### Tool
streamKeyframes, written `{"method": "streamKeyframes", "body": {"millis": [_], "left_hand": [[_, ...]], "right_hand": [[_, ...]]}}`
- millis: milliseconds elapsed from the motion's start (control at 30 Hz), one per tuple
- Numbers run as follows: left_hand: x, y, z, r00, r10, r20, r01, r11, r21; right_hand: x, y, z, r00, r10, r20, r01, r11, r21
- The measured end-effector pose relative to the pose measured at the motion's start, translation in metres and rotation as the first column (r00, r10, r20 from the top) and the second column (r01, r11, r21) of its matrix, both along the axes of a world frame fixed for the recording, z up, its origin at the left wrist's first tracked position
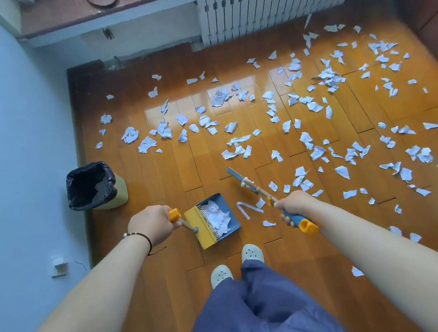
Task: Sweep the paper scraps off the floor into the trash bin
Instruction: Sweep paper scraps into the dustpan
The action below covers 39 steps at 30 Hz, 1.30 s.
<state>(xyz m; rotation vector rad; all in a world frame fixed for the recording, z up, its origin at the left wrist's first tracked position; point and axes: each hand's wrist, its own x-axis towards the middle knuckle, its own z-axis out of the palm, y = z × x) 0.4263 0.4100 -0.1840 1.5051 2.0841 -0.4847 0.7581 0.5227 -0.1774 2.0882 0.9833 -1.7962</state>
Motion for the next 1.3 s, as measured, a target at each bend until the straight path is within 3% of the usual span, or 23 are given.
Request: {"method": "streamKeyframes", "body": {"millis": [200,400,500,633,867,1300], "left_hand": [[0.014,0.003,-0.006,0.999,-0.051,0.018,0.052,0.999,-0.008],[0.024,-0.001,-0.013,0.998,-0.059,0.033,0.059,0.998,0.01],[0.028,0.001,-0.013,0.997,-0.077,0.029,0.076,0.997,0.018],[0.029,0.006,-0.014,0.996,-0.077,0.043,0.076,0.997,0.029],[0.026,0.003,-0.014,0.996,-0.075,0.046,0.073,0.997,0.028],[-0.001,-0.031,-0.008,0.999,-0.037,0.023,0.036,0.999,0.021]], "right_hand": [[0.006,-0.033,-0.022,0.986,-0.143,0.084,0.137,0.988,0.073],[-0.012,-0.067,-0.044,0.967,-0.21,0.143,0.207,0.978,0.036],[-0.036,-0.091,-0.047,0.984,-0.13,0.12,0.128,0.992,0.019],[-0.065,-0.111,-0.042,0.964,-0.265,-0.022,0.259,0.955,-0.145],[-0.059,-0.113,-0.015,0.923,-0.363,-0.129,0.34,0.924,-0.174],[-0.021,-0.098,-0.008,0.941,-0.335,-0.045,0.333,0.942,-0.049]]}}
